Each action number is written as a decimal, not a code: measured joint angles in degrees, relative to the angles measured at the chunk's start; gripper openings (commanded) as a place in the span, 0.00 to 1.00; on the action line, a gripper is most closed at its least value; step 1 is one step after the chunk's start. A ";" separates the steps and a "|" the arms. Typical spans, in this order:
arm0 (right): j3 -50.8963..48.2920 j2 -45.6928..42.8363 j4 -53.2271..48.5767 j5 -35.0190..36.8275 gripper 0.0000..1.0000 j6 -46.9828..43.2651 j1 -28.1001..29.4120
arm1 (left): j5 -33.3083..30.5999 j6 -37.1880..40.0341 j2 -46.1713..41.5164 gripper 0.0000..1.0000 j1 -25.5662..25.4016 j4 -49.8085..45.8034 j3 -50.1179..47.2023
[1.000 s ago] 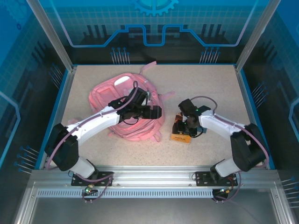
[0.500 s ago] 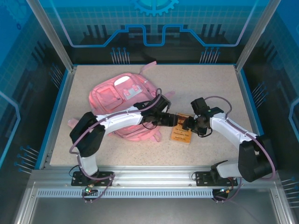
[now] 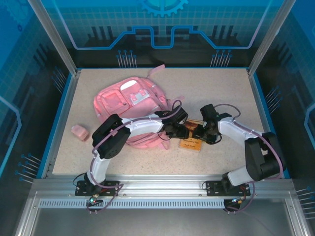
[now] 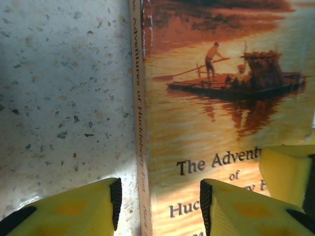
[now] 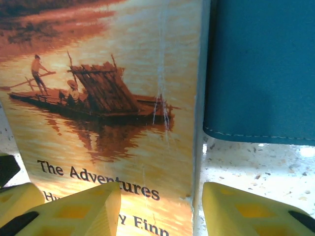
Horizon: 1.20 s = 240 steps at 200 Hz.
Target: Pack books, pencil case, and school supplies into a backpack
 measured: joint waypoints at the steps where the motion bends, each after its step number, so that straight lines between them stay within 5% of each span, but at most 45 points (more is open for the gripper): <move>1: 0.00 0.02 0.00 0.00 0.46 -0.02 0.00 | -0.02 0.00 0.07 0.47 -0.02 -0.02 0.04; 98: 0.96 -1.57 -2.19 -0.85 0.31 -0.81 -0.02 | -3.15 2.89 3.76 0.34 -1.66 -5.97 5.81; 199: 1.88 -4.13 -2.80 -4.26 0.11 -0.17 -0.02 | -3.48 2.95 3.78 0.33 -1.81 -6.05 6.01; 218: 1.88 -4.17 -3.17 -3.58 0.05 0.09 -0.02 | -3.50 3.02 3.58 0.36 -1.81 -6.10 6.01; 240: 1.77 -5.64 -3.26 -3.50 0.01 -0.37 -0.20 | -3.87 4.04 2.97 0.52 -1.75 -6.95 6.01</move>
